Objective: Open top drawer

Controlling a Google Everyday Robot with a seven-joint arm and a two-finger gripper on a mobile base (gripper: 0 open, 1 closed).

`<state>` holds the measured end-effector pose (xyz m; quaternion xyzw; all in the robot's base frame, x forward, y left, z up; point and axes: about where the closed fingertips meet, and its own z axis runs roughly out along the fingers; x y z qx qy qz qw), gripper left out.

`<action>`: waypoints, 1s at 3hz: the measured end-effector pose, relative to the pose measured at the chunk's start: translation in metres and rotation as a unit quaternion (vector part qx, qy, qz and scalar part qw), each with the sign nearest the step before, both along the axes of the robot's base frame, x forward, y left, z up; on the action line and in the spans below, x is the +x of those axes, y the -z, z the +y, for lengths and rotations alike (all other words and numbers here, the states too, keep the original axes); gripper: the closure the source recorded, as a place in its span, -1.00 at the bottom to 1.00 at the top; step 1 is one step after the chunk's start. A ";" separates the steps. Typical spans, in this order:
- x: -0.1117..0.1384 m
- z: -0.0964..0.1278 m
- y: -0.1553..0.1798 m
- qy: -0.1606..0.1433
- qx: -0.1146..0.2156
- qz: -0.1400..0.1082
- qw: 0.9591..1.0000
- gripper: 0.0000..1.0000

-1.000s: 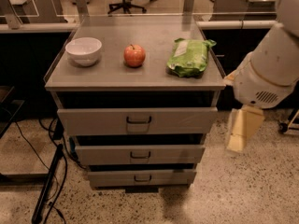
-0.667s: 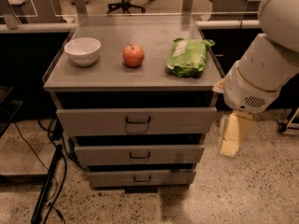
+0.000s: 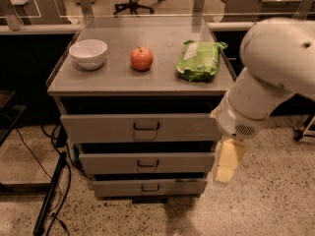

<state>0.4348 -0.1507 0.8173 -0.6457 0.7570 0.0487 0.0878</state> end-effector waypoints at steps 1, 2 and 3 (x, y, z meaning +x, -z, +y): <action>0.006 0.024 0.040 -0.004 0.004 0.018 1.000 -1.00; 0.009 0.024 0.043 0.000 0.004 0.017 1.000 -1.00; 0.023 0.028 0.056 0.024 0.008 0.015 1.000 -1.00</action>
Offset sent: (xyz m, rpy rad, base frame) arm 0.0051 0.0199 -0.0332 0.0057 0.0295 0.0088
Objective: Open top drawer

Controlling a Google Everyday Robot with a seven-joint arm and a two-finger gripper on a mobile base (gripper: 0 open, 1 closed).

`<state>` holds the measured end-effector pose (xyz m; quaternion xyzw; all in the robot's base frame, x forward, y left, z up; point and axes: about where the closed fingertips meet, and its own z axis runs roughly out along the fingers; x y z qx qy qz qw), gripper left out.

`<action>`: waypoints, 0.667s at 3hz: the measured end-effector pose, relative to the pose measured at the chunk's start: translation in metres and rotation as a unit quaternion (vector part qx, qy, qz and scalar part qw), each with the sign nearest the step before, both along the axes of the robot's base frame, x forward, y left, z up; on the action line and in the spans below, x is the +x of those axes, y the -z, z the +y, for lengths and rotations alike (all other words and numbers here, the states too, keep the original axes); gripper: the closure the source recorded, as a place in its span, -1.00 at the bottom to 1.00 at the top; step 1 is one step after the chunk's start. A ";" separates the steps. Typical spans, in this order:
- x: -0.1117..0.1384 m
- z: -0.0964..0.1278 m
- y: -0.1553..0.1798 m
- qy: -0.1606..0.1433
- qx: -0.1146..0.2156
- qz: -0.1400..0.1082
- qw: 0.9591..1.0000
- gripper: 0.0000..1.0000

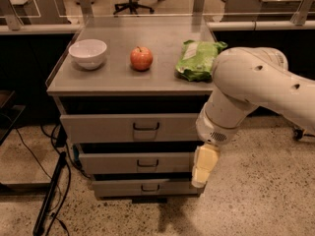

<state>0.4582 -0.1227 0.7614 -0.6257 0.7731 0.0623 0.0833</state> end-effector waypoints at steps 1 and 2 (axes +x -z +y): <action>0.027 0.007 0.008 0.019 0.002 -0.012 1.000 -1.00; 0.048 0.012 0.018 0.030 0.006 -0.017 0.999 -1.00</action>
Offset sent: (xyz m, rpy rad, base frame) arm 0.0756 0.0189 -0.0309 0.0218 -0.0454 -0.0887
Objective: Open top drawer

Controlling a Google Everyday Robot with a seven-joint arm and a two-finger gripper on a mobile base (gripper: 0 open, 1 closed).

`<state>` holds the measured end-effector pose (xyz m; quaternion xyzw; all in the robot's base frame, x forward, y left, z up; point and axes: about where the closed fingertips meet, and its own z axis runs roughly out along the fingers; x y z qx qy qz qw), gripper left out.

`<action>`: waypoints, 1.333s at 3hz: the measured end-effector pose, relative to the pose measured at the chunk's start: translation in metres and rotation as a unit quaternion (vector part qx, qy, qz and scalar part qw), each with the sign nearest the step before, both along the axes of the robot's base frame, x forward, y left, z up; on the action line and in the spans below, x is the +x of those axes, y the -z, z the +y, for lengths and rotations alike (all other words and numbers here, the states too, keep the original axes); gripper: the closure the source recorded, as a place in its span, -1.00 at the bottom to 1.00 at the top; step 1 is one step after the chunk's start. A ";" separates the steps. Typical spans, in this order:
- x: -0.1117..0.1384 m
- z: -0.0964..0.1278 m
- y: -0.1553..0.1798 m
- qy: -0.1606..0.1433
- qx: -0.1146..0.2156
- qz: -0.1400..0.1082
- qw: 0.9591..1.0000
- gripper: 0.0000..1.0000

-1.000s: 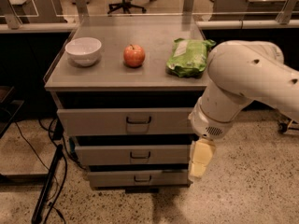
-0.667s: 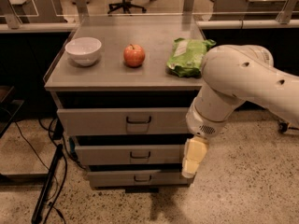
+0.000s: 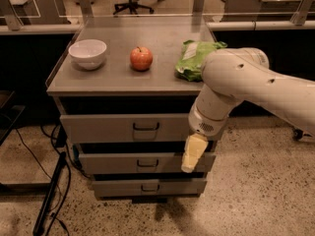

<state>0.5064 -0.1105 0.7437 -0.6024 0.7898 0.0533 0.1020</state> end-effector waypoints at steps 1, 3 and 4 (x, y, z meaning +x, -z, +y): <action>0.018 0.002 0.014 0.008 0.003 0.001 1.000 -1.00; 0.052 0.001 0.034 0.025 0.002 -0.005 1.000 -1.00; 0.072 -0.001 0.042 0.036 0.001 -0.012 0.999 -1.00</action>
Offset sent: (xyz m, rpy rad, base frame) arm 0.0616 -0.0004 -0.0394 0.0034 -0.0141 -0.0627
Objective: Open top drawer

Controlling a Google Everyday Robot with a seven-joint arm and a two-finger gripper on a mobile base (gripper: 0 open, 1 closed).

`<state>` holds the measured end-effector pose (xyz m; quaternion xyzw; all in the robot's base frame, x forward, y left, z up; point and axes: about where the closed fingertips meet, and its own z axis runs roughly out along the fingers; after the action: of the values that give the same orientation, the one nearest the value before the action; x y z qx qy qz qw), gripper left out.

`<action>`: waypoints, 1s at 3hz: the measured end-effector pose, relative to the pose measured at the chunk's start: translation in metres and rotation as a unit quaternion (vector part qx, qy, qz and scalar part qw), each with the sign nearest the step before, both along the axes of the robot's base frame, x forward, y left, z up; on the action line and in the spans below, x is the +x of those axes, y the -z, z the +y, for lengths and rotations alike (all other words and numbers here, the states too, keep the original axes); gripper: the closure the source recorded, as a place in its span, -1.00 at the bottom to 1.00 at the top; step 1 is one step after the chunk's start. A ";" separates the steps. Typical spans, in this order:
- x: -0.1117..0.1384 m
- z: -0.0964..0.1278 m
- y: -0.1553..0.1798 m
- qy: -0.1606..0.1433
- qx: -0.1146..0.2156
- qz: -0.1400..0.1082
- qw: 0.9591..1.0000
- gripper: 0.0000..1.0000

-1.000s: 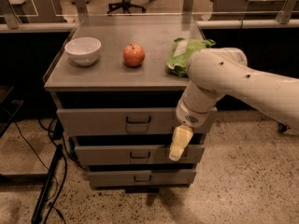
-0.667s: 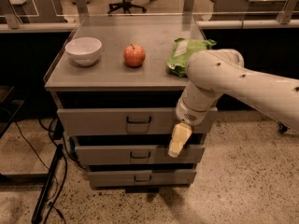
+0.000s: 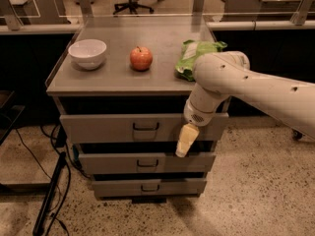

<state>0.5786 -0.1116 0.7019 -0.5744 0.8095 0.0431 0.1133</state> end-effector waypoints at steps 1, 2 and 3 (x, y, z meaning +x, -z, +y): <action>0.010 -0.002 0.005 0.006 -0.001 -0.002 1.000 -1.00; 0.019 0.001 0.020 0.017 0.003 0.003 1.000 -1.00; 0.022 0.003 0.025 0.017 0.001 0.001 1.000 -1.00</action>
Offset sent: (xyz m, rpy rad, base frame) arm 0.0257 -0.0028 -0.0210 0.0179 0.0091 -0.0469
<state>0.6003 -0.1083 0.6774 -0.5606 0.8191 0.0428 0.1138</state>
